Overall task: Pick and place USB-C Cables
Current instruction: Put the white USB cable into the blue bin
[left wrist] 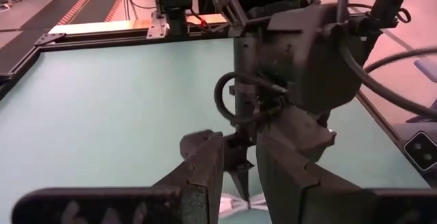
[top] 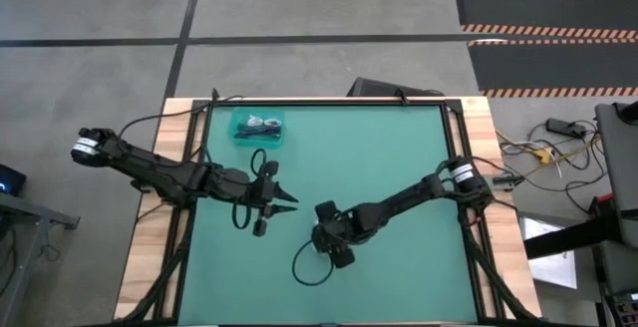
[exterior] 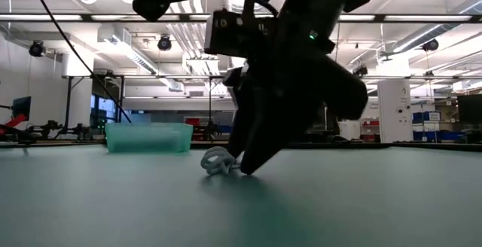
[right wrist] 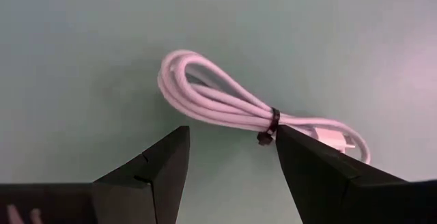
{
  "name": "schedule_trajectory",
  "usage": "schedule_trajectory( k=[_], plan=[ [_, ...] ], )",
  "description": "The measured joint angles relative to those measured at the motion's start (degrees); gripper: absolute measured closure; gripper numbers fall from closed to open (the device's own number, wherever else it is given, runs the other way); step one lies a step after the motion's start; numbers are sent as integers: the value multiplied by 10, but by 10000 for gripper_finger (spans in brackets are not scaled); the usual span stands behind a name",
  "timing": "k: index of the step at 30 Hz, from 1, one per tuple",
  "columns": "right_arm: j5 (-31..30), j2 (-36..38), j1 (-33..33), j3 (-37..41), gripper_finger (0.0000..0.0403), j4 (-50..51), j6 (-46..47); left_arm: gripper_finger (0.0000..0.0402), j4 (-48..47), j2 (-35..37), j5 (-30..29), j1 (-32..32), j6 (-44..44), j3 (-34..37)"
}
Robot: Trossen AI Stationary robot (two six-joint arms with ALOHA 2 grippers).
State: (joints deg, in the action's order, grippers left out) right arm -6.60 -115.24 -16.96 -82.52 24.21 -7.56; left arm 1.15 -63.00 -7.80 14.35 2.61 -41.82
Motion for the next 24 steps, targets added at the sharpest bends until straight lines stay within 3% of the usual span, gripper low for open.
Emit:
schedule_trajectory(
  k=[4, 24],
  plan=[
    [29, -1, 9, 4, 194, -24, -15, 330, 0, 0, 0, 0, 1, 0],
    [42, -13, 12, 6, 194, -113, -75, 330, 4, -1, 0, 0, 2, 0]
  ],
)
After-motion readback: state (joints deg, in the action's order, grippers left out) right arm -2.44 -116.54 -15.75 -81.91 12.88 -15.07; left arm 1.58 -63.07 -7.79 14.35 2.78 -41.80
